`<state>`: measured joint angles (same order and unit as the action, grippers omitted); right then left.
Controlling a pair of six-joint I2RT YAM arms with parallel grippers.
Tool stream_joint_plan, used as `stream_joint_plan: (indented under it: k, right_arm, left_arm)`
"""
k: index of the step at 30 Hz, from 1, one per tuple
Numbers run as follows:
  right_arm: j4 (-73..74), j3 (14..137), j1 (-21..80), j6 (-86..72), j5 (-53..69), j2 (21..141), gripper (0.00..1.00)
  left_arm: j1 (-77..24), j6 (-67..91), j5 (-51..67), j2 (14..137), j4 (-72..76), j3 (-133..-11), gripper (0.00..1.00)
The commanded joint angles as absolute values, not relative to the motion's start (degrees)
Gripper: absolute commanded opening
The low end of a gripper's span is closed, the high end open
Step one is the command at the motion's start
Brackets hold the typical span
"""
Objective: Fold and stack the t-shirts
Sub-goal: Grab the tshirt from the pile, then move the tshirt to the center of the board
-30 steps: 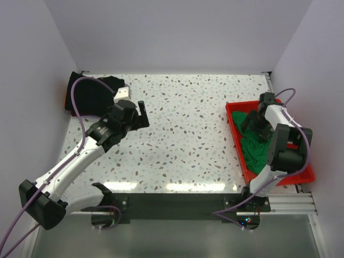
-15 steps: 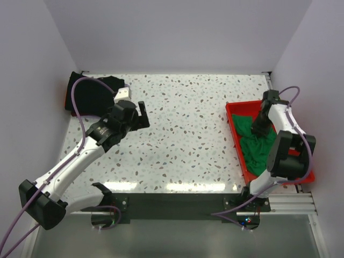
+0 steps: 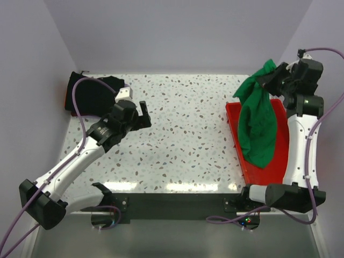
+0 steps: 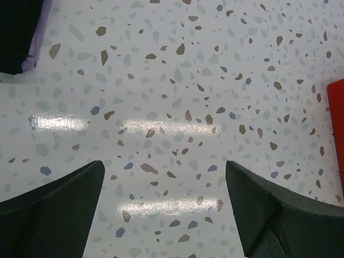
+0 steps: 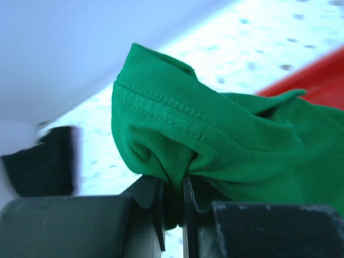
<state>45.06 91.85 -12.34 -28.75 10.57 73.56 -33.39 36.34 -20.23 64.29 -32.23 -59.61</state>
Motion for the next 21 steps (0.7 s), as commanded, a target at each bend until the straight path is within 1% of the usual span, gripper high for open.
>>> stream_joint_plan:
  k: [1, 5, 6, 7, 8, 14, 16, 18, 20, 21]
  right_arm:
    - [27.4, 95.8, -9.5, -38.1, 26.3, 73.7, 0.00]
    - [22.0, 104.8, 0.0, -37.4, 26.0, 77.3, 0.00]
    - [20.4, 108.9, 5.1, -37.8, 26.0, 78.5, 0.00]
    - [19.6, 111.0, 7.3, -38.0, 26.1, 79.5, 0.00]
    - [19.1, 115.6, 11.6, -37.9, 26.1, 82.4, 0.00]
    - [14.8, 130.3, 24.8, -37.2, 26.7, 92.4, 0.00]
    - [13.8, 131.0, 26.4, -36.6, 25.6, 93.2, 0.00]
    - [13.6, 128.9, 27.3, -35.3, 23.9, 93.2, 0.00]
    - [14.4, 125.8, 27.4, -33.8, 21.6, 92.2, 0.00]
    - [15.5, 121.5, 27.4, -33.0, 20.1, 90.7, 0.00]
  left_arm:
    - [-33.1, 35.2, -20.0, 61.7, -29.2, -59.1, 1.00]
    - [-33.1, 34.5, -20.8, 59.3, -28.7, -58.4, 1.00]
    - [-33.1, 34.5, -21.4, 59.2, -28.8, -58.4, 1.00]
    - [-33.1, 34.5, -21.6, 59.0, -28.9, -58.5, 1.00]
    - [-33.1, 34.5, -22.0, 58.8, -29.4, -58.6, 1.00]
    - [-33.0, 34.9, -24.5, 57.8, -30.9, -59.0, 1.00]
    - [-33.0, 35.3, -25.7, 57.6, -31.7, -59.0, 1.00]
    - [-33.0, 35.8, -26.9, 57.1, -32.4, -59.0, 1.00]
    - [-33.1, 36.2, -27.7, 56.8, -33.6, -59.0, 1.00]
    - [-33.1, 36.6, -28.4, 56.7, -33.9, -58.8, 1.00]
